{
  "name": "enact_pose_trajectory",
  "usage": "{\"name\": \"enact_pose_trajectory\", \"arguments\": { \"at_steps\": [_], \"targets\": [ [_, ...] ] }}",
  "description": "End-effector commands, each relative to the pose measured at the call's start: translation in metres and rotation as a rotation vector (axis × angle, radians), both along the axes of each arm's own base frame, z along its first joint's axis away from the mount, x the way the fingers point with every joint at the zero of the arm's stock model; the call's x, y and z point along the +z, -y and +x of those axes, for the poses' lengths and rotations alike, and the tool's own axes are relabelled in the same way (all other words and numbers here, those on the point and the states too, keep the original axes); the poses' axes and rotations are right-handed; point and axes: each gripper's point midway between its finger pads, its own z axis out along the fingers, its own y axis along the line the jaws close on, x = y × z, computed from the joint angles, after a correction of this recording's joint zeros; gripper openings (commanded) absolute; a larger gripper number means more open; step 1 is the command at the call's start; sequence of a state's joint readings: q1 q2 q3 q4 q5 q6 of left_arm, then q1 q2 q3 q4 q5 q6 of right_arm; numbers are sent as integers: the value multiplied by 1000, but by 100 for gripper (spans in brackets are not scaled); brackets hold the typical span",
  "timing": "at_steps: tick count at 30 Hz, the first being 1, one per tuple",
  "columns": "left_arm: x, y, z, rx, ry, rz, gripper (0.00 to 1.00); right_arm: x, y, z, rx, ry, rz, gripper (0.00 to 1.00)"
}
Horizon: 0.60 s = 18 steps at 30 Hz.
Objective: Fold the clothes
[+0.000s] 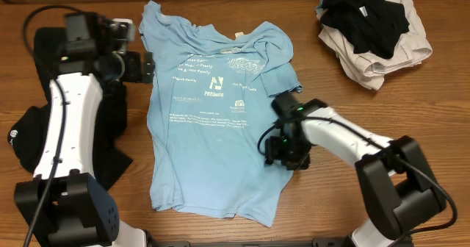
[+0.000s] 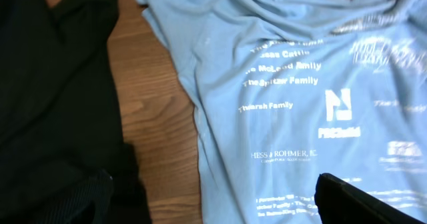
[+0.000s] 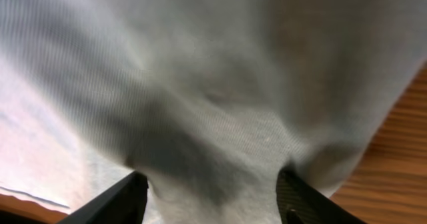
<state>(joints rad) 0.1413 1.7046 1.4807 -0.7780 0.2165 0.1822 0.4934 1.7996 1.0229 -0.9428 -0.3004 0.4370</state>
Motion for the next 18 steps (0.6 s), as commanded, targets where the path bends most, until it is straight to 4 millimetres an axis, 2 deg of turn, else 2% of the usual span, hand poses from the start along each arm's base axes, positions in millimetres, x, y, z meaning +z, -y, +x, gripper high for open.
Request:
{"name": "enact_pose_trajectory", "arguments": {
  "at_steps": [1,4,5,11,15,18],
  "targets": [
    [6,2,7,-64,20,225,100,-2,45,19,-184,-6,-47,71],
    [7,12,10,-101,32,260,100,-3,77,40,-271,25,-33,72],
    [9,18,12,-113,45,257,100,-4,102,52,-346,46,-39,72],
    [12,27,19,-130,79,258,100,-2,189,80,-625,116,-36,72],
    [6,30,21,-138,69,253,100,10,247,92,-784,177,-33,72],
    [-4,34,22,-153,50,233,100,29,284,100,-886,223,0,74]
  ]
}}
